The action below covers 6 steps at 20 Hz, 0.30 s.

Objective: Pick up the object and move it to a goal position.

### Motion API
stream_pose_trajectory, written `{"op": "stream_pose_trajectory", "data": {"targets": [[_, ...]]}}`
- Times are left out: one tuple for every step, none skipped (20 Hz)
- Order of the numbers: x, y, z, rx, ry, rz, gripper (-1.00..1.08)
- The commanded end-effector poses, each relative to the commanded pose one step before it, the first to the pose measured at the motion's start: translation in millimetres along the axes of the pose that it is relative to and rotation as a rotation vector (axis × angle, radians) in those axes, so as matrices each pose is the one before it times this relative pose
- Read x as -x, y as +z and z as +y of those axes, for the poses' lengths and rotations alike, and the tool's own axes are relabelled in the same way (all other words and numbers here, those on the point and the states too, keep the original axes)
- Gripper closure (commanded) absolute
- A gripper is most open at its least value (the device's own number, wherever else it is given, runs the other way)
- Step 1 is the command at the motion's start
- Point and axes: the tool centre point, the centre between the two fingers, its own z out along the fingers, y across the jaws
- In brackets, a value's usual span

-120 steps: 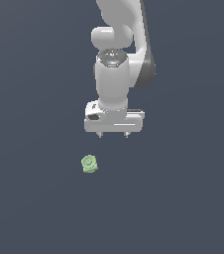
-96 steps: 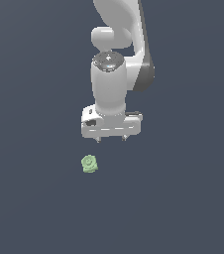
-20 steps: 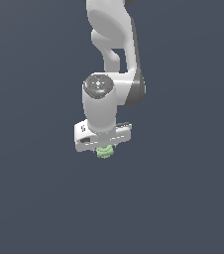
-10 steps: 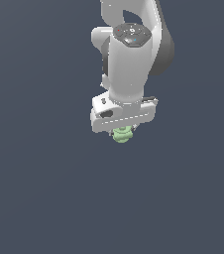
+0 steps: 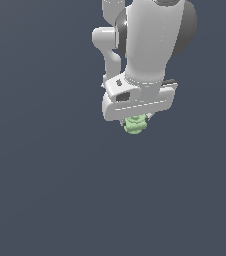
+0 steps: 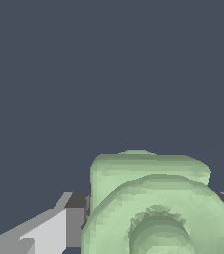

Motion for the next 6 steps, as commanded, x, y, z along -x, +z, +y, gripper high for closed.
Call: {"op": "stream_pose_trajectory", "data": {"targets": [[-0.3,-3.01,-2.04,-0.00015,0.00118,-0.00139,1.08],[-0.25,0.17,0.11,0.0,0.0,0.0,1.08],[-0.2,0.77,0.75,-0.00047,0.00007,0.00012,1.08],[-0.22,1.33,0.96,0.0,0.0,0.0,1.08],[-0.11,0.96,0.69,0.0,0.0,0.0,1.08],[-0.03,0.33,0.24,0.0,0.0,0.0,1.08]]}}
